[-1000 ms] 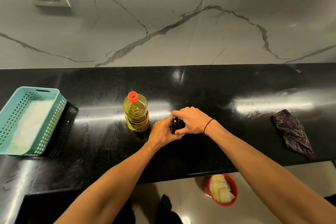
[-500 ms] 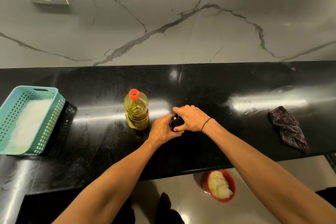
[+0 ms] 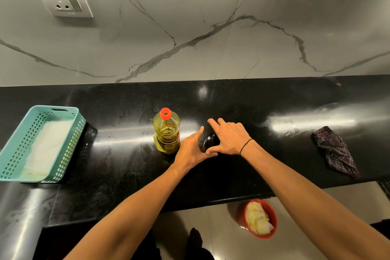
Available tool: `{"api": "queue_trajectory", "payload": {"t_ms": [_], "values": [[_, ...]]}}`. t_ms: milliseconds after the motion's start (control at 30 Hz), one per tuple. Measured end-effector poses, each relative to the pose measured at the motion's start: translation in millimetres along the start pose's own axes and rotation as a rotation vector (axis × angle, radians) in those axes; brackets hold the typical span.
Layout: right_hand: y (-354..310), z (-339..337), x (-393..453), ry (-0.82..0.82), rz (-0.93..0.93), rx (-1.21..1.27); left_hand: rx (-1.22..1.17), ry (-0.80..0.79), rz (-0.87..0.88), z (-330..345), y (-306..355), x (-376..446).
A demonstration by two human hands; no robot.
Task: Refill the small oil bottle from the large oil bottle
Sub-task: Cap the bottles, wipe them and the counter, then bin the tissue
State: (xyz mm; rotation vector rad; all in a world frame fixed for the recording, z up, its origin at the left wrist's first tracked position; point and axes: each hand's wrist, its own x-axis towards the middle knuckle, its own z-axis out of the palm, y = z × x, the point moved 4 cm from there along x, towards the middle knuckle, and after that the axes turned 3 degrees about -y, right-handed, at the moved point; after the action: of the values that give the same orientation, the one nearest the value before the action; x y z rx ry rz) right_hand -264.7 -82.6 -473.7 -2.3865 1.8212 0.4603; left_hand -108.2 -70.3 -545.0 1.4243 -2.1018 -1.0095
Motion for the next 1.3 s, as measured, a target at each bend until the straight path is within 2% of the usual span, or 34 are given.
{"api": "queue_trajectory", "payload": {"t_ms": [200,400,600,733,933,1133,1300], "values": [[-14,-25,-5,0.092,0.008,-0.008,-0.012,0.037,0.049,-23,2,-10],[-37,-47,-9,0.087,-0.005,-0.033,-0.034,0.043,0.107,-41,19,-40],[-71,-46,-21,0.132,-0.055,-0.007,0.031,0.020,0.047,-65,-5,-67],[-101,-31,-29,0.085,-0.090,0.053,0.082,0.051,0.002,-90,-31,-84],[-147,9,-32,-0.080,-0.146,0.127,0.136,0.095,0.006,-122,-62,-99],[-171,46,-25,-0.227,-0.083,0.122,0.152,0.202,-0.023,-148,-77,-111],[-176,62,-25,-0.250,-0.060,0.155,0.132,0.272,-0.036,-164,-75,-109]]}}
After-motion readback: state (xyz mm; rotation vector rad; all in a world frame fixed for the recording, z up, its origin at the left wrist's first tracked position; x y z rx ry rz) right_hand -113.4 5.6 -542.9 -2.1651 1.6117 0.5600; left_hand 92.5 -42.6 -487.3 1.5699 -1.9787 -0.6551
